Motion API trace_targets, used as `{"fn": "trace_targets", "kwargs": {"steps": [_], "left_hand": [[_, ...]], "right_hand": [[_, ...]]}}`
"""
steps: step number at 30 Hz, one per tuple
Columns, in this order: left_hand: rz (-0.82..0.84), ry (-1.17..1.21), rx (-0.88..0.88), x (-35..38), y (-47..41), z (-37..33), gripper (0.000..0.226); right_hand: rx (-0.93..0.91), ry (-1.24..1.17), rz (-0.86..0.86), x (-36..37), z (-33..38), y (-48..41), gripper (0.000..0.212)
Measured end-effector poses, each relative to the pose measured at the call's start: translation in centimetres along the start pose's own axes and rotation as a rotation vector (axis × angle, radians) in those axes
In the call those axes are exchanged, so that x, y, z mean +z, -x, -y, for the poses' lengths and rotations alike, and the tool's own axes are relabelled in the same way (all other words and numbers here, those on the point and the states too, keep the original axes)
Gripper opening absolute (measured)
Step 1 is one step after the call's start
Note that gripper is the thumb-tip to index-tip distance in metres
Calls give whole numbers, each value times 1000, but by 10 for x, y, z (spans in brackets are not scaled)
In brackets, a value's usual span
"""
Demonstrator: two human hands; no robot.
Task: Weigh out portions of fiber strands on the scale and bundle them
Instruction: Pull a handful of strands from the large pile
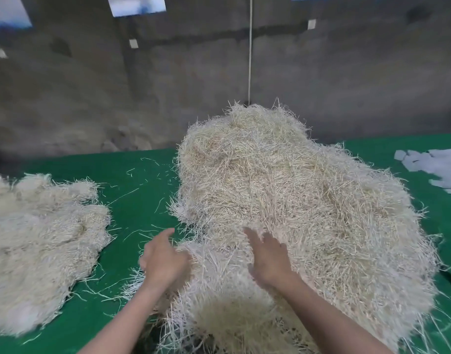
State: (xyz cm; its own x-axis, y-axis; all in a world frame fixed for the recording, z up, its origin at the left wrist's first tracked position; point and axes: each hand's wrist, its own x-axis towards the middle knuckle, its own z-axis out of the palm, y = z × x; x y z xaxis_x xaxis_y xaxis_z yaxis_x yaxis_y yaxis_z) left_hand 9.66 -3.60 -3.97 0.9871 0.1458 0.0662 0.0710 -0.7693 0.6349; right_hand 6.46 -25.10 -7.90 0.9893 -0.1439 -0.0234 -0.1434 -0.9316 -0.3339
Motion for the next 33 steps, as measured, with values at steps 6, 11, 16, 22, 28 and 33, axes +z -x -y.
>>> {"fn": "trace_targets", "kwargs": {"steps": [6,11,16,22,28,33], "left_hand": [[13,503,259,-20,13,-57,56],[195,548,346,8,37,-89,72],[482,593,246,23,37,-96,129],[366,564,147,28,25,-110,74],[222,559,325,0,25,-115,100],[594,934,150,-9,29,-115,78]], "right_hand": [[65,-669,-223,-82,10,-26,69],[72,-669,-234,-106,11,-17,65],[228,-1301,-64,-133,21,-5,71],[169,-1538,-65,-155,53,1,77],[141,-1560,-138,-182,58,-10,75],[111,-1505,201,-152,57,8,90]]}}
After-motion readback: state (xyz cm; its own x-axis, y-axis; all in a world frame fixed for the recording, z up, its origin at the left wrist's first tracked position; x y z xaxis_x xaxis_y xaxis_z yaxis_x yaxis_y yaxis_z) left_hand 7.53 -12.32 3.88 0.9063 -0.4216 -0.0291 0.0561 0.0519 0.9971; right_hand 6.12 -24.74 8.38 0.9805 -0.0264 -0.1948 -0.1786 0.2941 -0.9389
